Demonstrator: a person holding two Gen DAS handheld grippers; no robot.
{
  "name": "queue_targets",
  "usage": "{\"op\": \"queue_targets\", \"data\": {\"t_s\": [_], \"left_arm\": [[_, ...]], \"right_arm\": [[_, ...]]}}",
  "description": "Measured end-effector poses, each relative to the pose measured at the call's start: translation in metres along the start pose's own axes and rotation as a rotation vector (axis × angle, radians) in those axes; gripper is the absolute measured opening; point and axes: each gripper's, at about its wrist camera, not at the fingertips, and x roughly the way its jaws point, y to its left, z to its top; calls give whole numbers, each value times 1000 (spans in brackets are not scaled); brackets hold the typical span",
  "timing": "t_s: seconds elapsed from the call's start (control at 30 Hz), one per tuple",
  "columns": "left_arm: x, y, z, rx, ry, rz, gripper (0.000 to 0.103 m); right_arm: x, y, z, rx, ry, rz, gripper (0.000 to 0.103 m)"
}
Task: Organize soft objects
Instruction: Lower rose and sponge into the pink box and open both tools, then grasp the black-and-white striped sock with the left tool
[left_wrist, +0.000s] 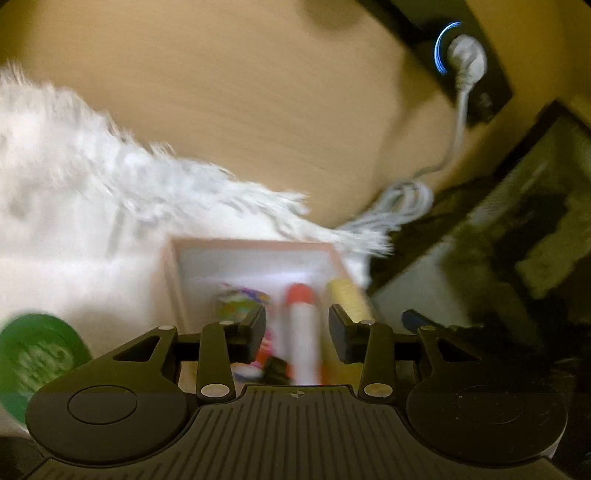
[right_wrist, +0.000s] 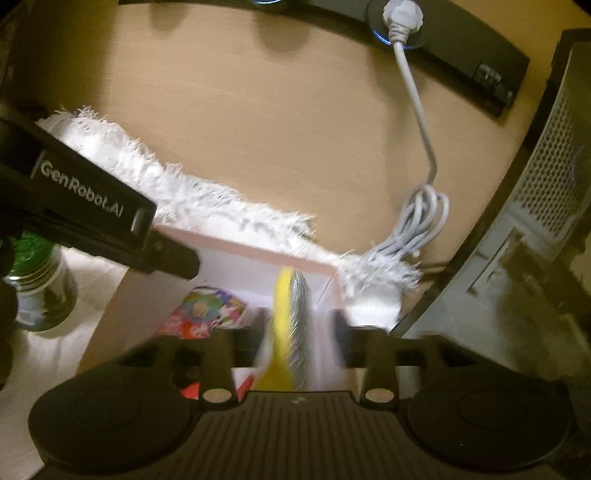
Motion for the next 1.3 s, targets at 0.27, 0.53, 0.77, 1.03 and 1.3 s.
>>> {"op": "queue_targets", "data": {"t_s": [0.27,0.53,0.77,1.03,1.3], "left_arm": [[-49,3,-21,84,4,51,42],[-135,17,-72,94,-41,122,42],[-181,51,-120,84,-37,349,42],[-225,101,-137,-58,-92,477,41],[-222,116,-97,-53,-187,539,41]], "right_arm": [[-52,-4,-37,177,0,148,78],[-67,41,-69,171,67,260,79],[-44,74,-59,158,105,292,79],[-37,106,-44,108,87,316,82],[-51,124,-39,76,69,318,86]]}}
